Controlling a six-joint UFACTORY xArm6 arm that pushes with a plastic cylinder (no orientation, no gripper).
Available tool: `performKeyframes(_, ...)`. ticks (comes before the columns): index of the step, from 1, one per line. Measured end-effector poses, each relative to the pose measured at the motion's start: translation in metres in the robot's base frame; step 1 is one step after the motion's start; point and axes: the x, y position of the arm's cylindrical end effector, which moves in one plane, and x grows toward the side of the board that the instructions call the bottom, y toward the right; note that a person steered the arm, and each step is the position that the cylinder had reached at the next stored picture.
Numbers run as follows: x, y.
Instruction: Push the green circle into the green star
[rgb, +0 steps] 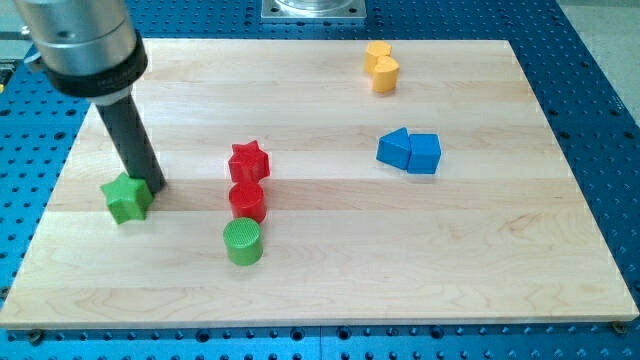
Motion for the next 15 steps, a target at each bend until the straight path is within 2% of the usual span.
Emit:
performKeyframes(1, 0.017, 0.045)
performKeyframes(2, 0.083, 0.034)
performKeyframes(3, 0.127, 0.049)
performKeyframes(4, 0.145, 0.114)
performKeyframes(5, 0.111, 0.148)
performKeyframes(7, 0.105, 0.127)
performKeyframes(8, 0.088, 0.111)
performKeyframes(10, 0.072, 0.123)
performKeyframes(12, 0.071, 0.024)
performKeyframes(13, 0.033, 0.0)
performKeyframes(14, 0.029, 0.013)
performKeyframes(15, -0.018, 0.048)
